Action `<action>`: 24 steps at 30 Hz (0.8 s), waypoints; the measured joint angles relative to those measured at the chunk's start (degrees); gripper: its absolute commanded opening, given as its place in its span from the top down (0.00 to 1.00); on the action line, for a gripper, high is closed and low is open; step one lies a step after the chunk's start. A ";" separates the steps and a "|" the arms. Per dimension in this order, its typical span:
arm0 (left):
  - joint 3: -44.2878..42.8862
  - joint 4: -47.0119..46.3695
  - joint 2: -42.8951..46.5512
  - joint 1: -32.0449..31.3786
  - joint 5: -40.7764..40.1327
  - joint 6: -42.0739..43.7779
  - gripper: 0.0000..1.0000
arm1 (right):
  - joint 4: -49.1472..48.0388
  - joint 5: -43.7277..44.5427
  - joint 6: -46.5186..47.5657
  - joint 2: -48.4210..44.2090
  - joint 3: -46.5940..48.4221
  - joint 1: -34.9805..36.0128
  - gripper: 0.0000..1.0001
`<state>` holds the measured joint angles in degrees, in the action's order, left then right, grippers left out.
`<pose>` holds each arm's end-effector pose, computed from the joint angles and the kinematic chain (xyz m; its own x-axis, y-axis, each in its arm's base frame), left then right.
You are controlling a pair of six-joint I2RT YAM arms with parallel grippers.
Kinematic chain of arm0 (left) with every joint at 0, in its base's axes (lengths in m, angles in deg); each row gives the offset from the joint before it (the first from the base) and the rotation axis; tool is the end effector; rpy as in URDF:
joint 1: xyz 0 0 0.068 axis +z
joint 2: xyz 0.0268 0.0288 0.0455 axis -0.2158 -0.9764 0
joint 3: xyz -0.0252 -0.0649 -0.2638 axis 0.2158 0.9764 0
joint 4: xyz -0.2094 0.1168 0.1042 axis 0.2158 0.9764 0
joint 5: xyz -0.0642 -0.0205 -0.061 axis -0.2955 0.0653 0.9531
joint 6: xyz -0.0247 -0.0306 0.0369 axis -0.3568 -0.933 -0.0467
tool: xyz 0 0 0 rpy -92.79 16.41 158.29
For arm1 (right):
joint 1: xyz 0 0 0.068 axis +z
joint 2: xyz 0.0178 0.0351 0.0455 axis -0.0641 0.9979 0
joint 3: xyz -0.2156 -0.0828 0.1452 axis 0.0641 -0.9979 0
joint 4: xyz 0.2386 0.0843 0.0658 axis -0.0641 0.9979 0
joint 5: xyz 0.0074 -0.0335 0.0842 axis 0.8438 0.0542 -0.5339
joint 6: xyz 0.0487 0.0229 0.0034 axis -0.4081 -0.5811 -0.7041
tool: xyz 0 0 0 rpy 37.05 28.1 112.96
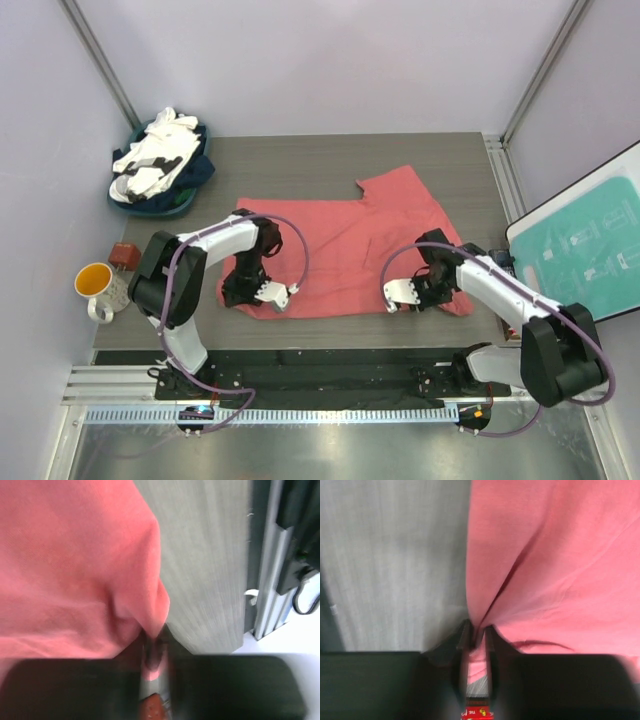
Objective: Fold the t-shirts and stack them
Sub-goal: Fold the flattened tshirt in 1/3 of the way, then grap the side of the flattened tshirt furthest away from the robot with both arms
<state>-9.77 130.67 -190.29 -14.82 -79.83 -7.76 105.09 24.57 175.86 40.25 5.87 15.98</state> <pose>0.2329 -0.1209 0.1644 0.3210 0.9462 0.0403 0.8736 -0.2794 -0.3984 0.1859 0.0724 0.1756 0.2902 -0.9427 -0.1650 -0.9536 -0.2702 -0.1330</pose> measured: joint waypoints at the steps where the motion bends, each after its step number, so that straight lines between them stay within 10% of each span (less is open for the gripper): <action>1: 0.42 0.46 0.57 -0.61 0.44 0.11 0.00 | 1.25 -0.22 0.42 -1.92 -0.87 0.17 0.33; 6: -0.59 1.22 1.07 -1.68 2.40 -1.03 0.00 | 4.26 -0.31 0.44 -5.29 -2.01 0.44 0.07; 14: -18.75 2.56 -0.20 2.75 -0.20 -3.15 0.00 | 2.91 -0.24 -8.66 1.92 10.12 -3.08 0.10; 24: -59.49 0.79 -26.12 16.55 -0.11 -23.37 0.00 | -10.10 -2.62 -42.12 37.16 49.62 -15.47 0.16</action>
<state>-69.26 131.46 -216.41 1.72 -79.94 -31.12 94.99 21.94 133.74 77.41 55.49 0.51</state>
